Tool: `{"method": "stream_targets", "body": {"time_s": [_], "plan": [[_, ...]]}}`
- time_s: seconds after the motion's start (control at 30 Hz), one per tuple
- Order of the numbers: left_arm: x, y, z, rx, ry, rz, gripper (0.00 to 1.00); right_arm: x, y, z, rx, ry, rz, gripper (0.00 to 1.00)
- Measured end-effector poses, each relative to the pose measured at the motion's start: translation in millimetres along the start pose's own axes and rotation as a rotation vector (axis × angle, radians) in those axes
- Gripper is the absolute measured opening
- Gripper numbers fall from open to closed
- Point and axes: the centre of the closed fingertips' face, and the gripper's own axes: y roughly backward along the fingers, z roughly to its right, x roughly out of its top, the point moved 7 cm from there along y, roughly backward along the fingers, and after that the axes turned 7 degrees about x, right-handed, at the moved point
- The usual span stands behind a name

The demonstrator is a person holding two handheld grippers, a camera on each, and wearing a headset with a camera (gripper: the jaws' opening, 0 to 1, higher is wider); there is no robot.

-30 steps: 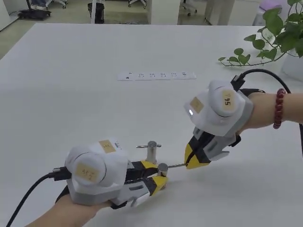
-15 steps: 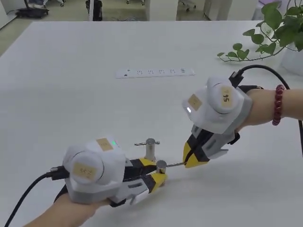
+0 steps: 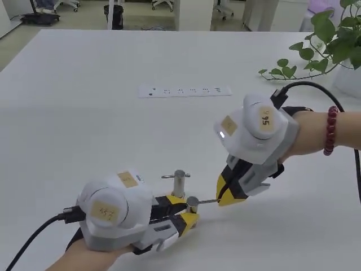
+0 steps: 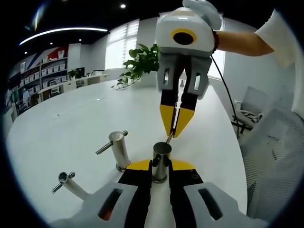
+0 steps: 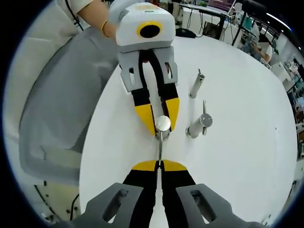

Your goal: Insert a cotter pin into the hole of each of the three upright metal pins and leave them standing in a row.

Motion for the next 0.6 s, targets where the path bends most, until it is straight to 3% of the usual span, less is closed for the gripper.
{"method": "stream_targets", "body": {"time_s": [0.27,0.4,0.6], "plan": [[-0.8,-0.6,0.4,0.008,0.005,0.004,0.12,1.6,-0.2,-0.3,-0.014,-0.019,-0.015,0.03],[-0.8,-1.0,1.0,0.009,0.005,0.006,0.12,8.3,3.1,-2.9,-0.017,-0.034,0.011,0.03],[-0.9,-2.4,2.0,0.008,0.005,0.004,0.12,11.4,1.3,-3.9,-0.023,-0.020,0.010,0.03]]}}
